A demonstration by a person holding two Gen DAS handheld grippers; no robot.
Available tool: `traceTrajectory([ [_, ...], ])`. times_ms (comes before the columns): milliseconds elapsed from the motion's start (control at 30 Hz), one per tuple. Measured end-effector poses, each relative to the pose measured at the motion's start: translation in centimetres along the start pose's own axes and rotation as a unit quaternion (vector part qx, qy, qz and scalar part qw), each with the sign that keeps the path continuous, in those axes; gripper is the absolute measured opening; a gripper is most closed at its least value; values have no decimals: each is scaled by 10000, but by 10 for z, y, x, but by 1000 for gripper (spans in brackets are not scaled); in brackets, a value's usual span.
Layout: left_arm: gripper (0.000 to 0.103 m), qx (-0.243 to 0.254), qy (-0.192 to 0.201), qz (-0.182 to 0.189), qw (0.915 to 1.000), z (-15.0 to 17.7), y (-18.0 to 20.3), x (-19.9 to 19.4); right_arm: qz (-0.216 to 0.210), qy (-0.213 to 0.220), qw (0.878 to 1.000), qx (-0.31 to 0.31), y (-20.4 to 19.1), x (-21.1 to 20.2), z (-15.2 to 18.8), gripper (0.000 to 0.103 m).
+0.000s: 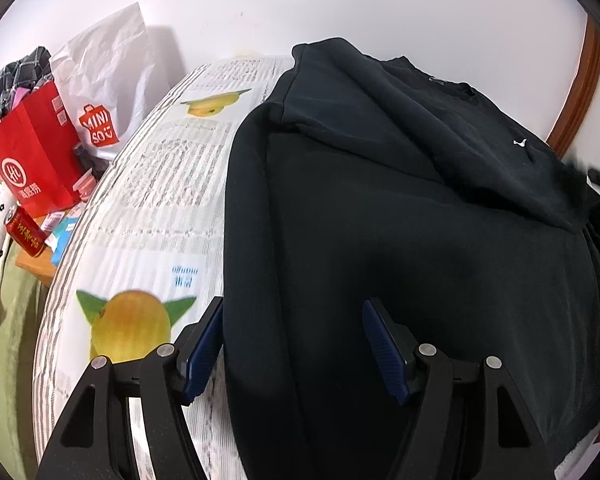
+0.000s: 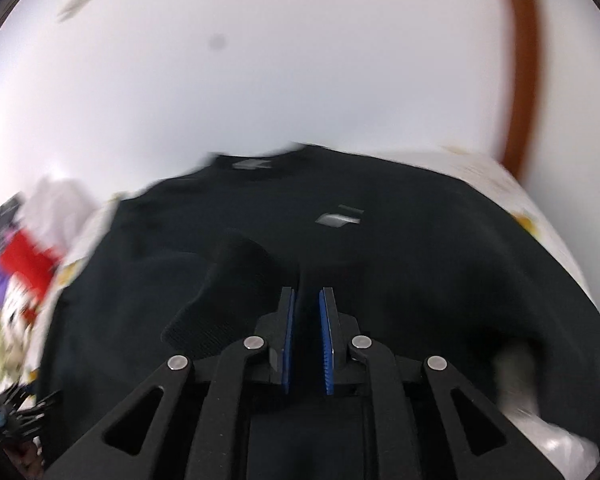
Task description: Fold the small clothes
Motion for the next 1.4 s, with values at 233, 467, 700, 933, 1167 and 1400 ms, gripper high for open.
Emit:
traceTrajectory([
  [233, 66, 58, -88, 49, 9999, 23, 3, -24, 283, -51, 9991, 309, 71, -62, 54, 67],
  [467, 66, 191, 2, 111, 9998, 60, 7, -59, 338, -767, 9962, 241, 104, -105, 146, 68],
  [700, 23, 146, 200, 313, 9992, 76, 10, -74, 2, -693, 9976, 83, 85, -128, 186, 64],
  [933, 10, -101, 261, 362, 9990, 83, 0, -86, -64, -616, 9981, 79, 70, -132, 188, 9],
  [1167, 10, -105, 115, 406, 9991, 105, -2, -107, -47, -718, 9974, -81, 71, -149, 196, 9],
  [1400, 19, -56, 80, 415, 9991, 99, 3, -111, 225, -809, 9960, -305, 70, -142, 175, 22],
])
Point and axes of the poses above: each gripper's, at about its wrist camera, not at the fingertips, and x roughly the way its jaws point, y to its right, z to its underside, the point moved 9 cm from there along x, roughly the way its jaws point, and after that the axes turned 9 degrees about y, right-handed, at the moved point
